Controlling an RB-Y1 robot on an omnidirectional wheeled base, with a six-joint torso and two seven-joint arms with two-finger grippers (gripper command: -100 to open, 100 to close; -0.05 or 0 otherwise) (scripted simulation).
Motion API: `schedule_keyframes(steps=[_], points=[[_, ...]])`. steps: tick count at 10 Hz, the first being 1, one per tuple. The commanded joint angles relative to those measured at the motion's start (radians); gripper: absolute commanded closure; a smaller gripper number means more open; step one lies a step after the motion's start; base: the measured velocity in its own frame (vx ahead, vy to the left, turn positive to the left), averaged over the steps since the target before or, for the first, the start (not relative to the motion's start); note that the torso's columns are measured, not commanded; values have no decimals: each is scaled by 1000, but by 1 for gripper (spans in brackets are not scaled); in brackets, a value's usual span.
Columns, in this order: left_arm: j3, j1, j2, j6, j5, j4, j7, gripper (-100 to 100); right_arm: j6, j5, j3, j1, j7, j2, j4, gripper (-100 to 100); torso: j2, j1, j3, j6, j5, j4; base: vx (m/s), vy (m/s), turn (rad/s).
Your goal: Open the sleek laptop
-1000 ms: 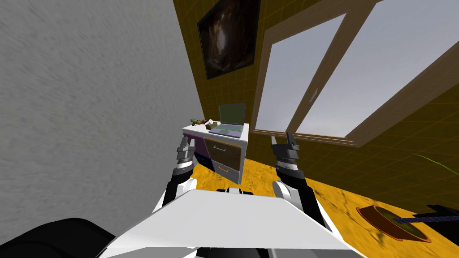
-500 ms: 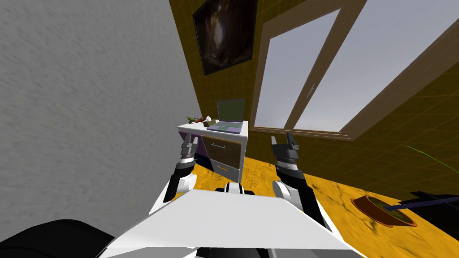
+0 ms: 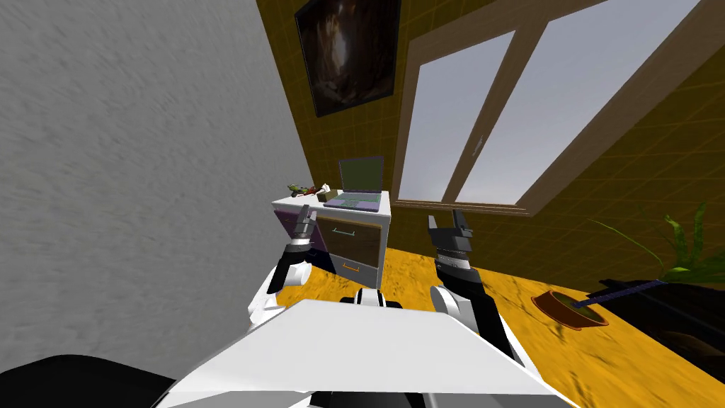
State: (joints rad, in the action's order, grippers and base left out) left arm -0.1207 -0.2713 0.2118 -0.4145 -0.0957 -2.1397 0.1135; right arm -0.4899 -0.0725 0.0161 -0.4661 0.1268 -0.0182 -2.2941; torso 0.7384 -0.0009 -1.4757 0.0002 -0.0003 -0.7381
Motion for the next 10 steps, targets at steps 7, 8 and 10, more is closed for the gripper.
schedule_keyframes(steps=[7, 8, 10], points=[[-36, 231, 112, 171, 0, 102, 16, -100, 0, 0, 0, 0, 0, 0, 0, 0, -1, 1, 0, 0, 0, 0, 0, 43, -103], [-45, 268, 140, 211, -1, 130, 22, -100, 0, 0, 0, 0, 0, 0, 0, 0, -1, 1, 0, -1, 0, 0, -2, 48, -125], [-54, 326, 168, 254, -3, 161, 28, -100, 0, 0, 0, 0, 0, 0, 0, 0, 0, 1, 0, 0, 0, 0, -2, 52, -133]])
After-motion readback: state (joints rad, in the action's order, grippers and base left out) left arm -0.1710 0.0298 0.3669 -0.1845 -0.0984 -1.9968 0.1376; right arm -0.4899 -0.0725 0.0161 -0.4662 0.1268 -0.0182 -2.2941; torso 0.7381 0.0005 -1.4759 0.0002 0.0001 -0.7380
